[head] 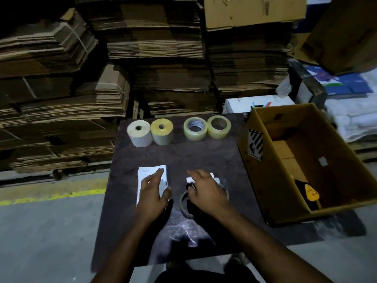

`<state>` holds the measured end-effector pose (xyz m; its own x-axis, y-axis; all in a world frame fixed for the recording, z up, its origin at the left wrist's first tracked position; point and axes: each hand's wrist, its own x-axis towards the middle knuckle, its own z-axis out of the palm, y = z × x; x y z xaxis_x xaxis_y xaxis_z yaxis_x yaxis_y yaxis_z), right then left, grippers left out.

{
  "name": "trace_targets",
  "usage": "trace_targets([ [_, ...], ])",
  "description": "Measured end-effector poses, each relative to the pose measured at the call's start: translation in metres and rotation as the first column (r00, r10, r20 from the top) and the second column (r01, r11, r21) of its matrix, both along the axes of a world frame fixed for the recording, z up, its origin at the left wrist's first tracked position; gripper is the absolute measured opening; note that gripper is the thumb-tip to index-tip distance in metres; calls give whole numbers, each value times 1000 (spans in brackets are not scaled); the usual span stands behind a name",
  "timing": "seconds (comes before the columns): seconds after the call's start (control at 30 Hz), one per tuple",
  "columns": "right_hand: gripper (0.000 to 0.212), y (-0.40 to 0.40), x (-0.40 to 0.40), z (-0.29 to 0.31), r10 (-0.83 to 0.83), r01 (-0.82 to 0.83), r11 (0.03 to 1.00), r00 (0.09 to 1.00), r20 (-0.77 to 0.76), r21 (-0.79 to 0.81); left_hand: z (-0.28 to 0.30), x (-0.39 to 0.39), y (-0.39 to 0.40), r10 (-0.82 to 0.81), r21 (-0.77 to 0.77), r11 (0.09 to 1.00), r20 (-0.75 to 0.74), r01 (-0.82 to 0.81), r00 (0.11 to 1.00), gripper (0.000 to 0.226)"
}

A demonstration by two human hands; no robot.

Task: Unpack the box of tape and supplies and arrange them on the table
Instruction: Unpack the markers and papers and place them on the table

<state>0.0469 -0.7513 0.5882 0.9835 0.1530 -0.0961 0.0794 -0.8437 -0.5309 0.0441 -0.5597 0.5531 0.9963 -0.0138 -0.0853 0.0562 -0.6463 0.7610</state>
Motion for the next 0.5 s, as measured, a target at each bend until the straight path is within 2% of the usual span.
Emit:
trace_targets([
  [0.17, 55, -69, -31, 33, -34, 35, 999, 994, 102, -6, 28, 4, -62, -178, 94, 981, 118, 168, 977, 59],
  [0.27, 50, -114, -52, 51, -80, 81, 997, 977, 200, 7, 43, 2, -104, -283, 124, 956, 157, 266, 946, 62],
  [0.4, 26, -187, -80, 68, -206, 141, 969, 915, 346, 205, 51, -3, -162, -291, 20, 956, 150, 291, 945, 60],
  [0.5, 20, -251, -92, 64, -300, 220, 948, 863, 408, 232, 53, -7, -210, -257, -63, 961, 145, 269, 955, 55],
])
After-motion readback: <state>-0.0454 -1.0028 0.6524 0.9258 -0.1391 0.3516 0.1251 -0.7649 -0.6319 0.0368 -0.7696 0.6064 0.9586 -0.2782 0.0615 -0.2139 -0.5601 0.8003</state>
